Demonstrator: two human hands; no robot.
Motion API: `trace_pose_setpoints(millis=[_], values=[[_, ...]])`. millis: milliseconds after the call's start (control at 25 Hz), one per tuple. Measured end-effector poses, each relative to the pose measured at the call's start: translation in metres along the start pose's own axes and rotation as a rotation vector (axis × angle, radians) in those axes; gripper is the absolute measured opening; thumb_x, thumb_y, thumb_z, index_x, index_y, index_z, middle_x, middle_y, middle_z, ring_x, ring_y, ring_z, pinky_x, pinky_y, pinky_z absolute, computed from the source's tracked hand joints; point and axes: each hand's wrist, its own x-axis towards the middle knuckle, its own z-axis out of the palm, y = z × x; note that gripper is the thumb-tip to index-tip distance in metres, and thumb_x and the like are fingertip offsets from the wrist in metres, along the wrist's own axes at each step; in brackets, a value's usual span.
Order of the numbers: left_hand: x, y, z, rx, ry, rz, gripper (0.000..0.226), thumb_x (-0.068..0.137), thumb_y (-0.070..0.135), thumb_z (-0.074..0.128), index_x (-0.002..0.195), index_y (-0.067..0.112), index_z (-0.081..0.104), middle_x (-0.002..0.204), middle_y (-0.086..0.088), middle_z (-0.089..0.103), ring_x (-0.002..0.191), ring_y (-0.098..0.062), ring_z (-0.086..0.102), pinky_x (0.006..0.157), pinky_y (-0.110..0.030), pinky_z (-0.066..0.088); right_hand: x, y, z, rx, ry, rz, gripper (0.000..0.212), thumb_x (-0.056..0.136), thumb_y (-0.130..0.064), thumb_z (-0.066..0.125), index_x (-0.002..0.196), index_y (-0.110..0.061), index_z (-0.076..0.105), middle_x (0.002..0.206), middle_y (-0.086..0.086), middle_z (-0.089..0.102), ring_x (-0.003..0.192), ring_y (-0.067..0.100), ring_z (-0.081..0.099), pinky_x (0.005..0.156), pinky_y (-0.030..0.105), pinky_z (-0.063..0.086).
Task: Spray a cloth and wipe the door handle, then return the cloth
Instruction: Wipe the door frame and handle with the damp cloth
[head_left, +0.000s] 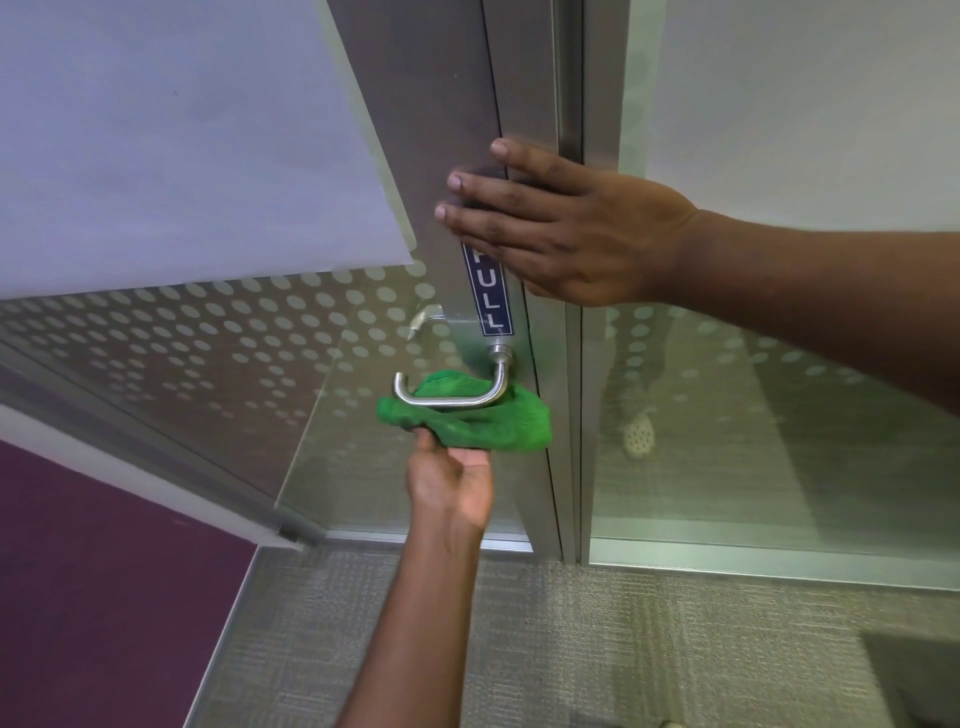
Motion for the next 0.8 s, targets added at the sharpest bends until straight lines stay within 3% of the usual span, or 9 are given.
trace_pose_setpoints(millis=[160,280,400,560,760,800], values=[[-0.011,-0.027,0.007,-0.12,-0.045,-0.106,0.039,0.113,0.019,0.037,0.139,0.006,0.062,0.131,-0.02,0.073,0.126,-0.035,0.067,0.093,-0.056,0.059,0.001,-0.002,0.0,0.011,0.015,0.008,0.06,0.118,-0.028,0.021,0.165,0.007,0.027,0.17,0.021,0.038,0.159,0.039,0.033,0.132,0.057,0.021],[-0.004,-0.032,0.014,-0.204,-0.004,-0.144,0.038,0.112,0.015,0.039,0.14,0.003,0.062,0.119,-0.023,0.077,0.116,-0.037,0.071,0.088,-0.056,0.06,0.0,-0.001,0.0,-0.007,0.008,-0.003,0.061,0.117,-0.03,0.021,0.166,0.007,0.026,0.17,0.02,0.038,0.16,0.038,0.033,0.132,0.056,0.021],[-0.008,-0.028,0.014,-0.239,0.023,-0.158,0.037,0.112,0.016,0.04,0.135,0.002,0.065,0.113,-0.024,0.079,0.114,-0.037,0.071,0.099,-0.052,0.06,-0.001,0.0,-0.001,-0.016,0.001,0.005,0.061,0.117,-0.03,0.021,0.166,0.007,0.025,0.171,0.02,0.037,0.16,0.038,0.032,0.132,0.056,0.021],[-0.01,-0.006,-0.001,-0.175,0.03,-0.069,0.037,0.112,0.02,0.041,0.138,0.008,0.065,0.125,-0.018,0.076,0.123,-0.032,0.069,0.11,-0.046,0.052,0.0,0.0,0.0,-0.016,0.001,-0.002,0.062,0.117,-0.031,0.019,0.166,0.007,0.023,0.173,0.02,0.033,0.161,0.038,0.029,0.133,0.056,0.019],[0.02,0.043,0.001,-0.06,-0.023,-0.143,0.037,0.111,0.023,0.043,0.13,0.005,0.069,0.11,-0.02,0.08,0.092,-0.035,0.081,0.069,-0.048,0.067,-0.001,0.001,0.001,-0.032,-0.009,-0.016,0.063,0.117,-0.031,0.021,0.167,0.007,0.022,0.173,0.02,0.032,0.161,0.038,0.029,0.132,0.056,0.017],[0.023,0.049,0.002,-0.062,-0.036,-0.164,0.036,0.11,0.021,0.043,0.124,0.003,0.071,0.109,-0.021,0.08,0.09,-0.037,0.081,0.068,-0.051,0.067,-0.002,0.002,0.002,-0.031,-0.004,-0.011,0.063,0.117,-0.032,0.021,0.167,0.007,0.022,0.173,0.021,0.032,0.161,0.039,0.029,0.133,0.056,0.017]])
